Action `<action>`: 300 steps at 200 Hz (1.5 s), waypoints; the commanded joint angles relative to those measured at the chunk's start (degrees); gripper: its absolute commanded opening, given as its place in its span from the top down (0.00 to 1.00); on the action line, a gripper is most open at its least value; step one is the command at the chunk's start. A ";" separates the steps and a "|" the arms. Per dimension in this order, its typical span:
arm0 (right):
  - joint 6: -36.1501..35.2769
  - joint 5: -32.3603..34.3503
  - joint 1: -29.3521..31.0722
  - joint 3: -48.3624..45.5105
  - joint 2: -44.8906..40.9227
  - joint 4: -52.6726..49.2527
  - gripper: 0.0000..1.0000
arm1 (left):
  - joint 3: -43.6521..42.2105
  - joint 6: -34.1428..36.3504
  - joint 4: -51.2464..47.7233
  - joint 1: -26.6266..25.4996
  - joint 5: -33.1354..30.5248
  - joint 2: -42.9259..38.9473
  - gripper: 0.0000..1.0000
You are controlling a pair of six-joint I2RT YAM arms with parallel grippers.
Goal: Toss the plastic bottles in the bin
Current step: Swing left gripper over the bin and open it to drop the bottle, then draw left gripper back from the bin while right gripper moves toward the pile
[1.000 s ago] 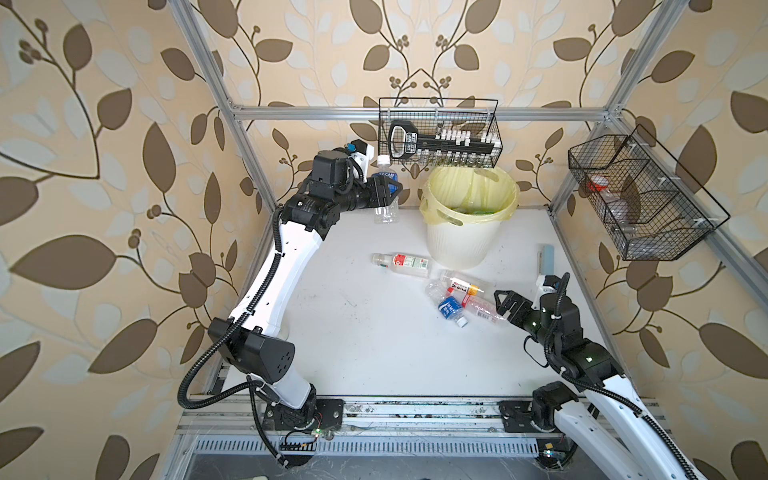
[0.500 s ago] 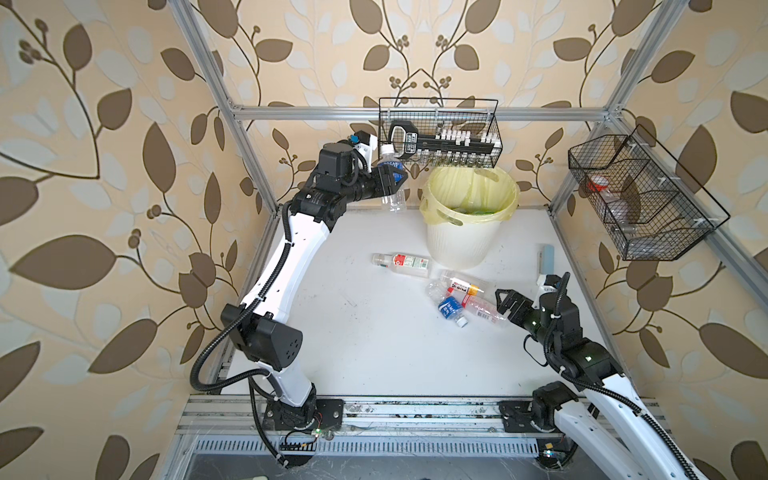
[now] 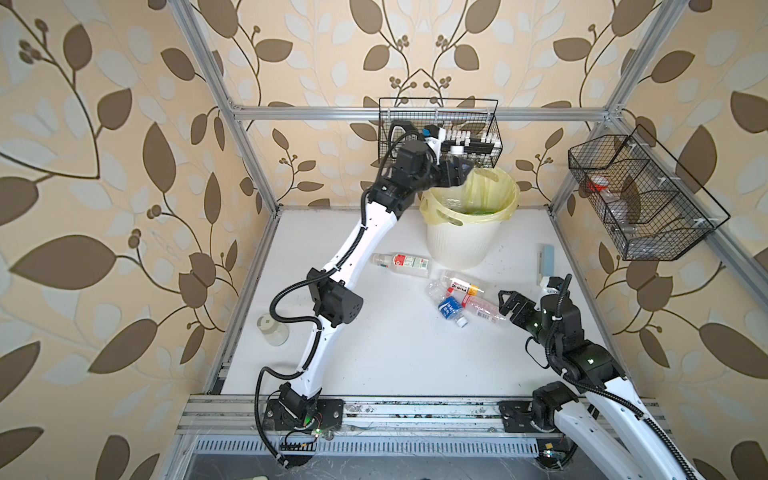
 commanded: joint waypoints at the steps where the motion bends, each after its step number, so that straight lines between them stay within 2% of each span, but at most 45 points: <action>1: 0.41 1.50 0.32 1.87 0.17 -1.38 0.00 | 5.75 1.97 3.41 0.61 -7.60 0.61 0.01; 41: 0.63 1.65 0.40 1.03 1.48 1.24 0.00 | 8.92 3.29 0.54 0.65 -5.56 -4.63 0.01; 69: 0.38 0.28 0.66 1.87 4.04 2.52 0.00 | 6.14 7.64 -4.01 0.66 -6.39 -11.50 0.01; 88: 0.00 -0.04 1.09 2.47 5.38 2.06 0.00 | -2.07 10.63 -6.32 0.73 -7.00 -18.08 0.01; 134: -1.31 1.01 2.23 3.18 7.78 1.02 0.00 | -30.66 15.54 -5.62 1.17 -9.39 -34.10 0.01; 165: -4.43 3.43 2.28 4.84 9.94 0.16 0.00 | -42.52 16.91 -5.06 2.65 -11.84 -40.13 0.01; 192: -6.27 4.71 2.26 4.94 10.73 1.69 0.00 | -50.43 17.07 -3.74 4.95 -12.49 -44.19 0.01; 221: -9.38 5.63 2.33 5.39 12.56 3.17 0.00 | -58.98 17.80 -1.56 8.14 -9.49 -47.99 0.01; 257: -14.73 5.44 3.37 5.46 13.10 5.04 0.00 | -65.25 19.46 -4.26 10.27 -8.81 -50.85 0.01; 300: -18.63 8.63 5.75 6.32 12.94 3.52 0.00 | -76.50 22.01 -1.44 12.61 -8.58 -56.91 0.01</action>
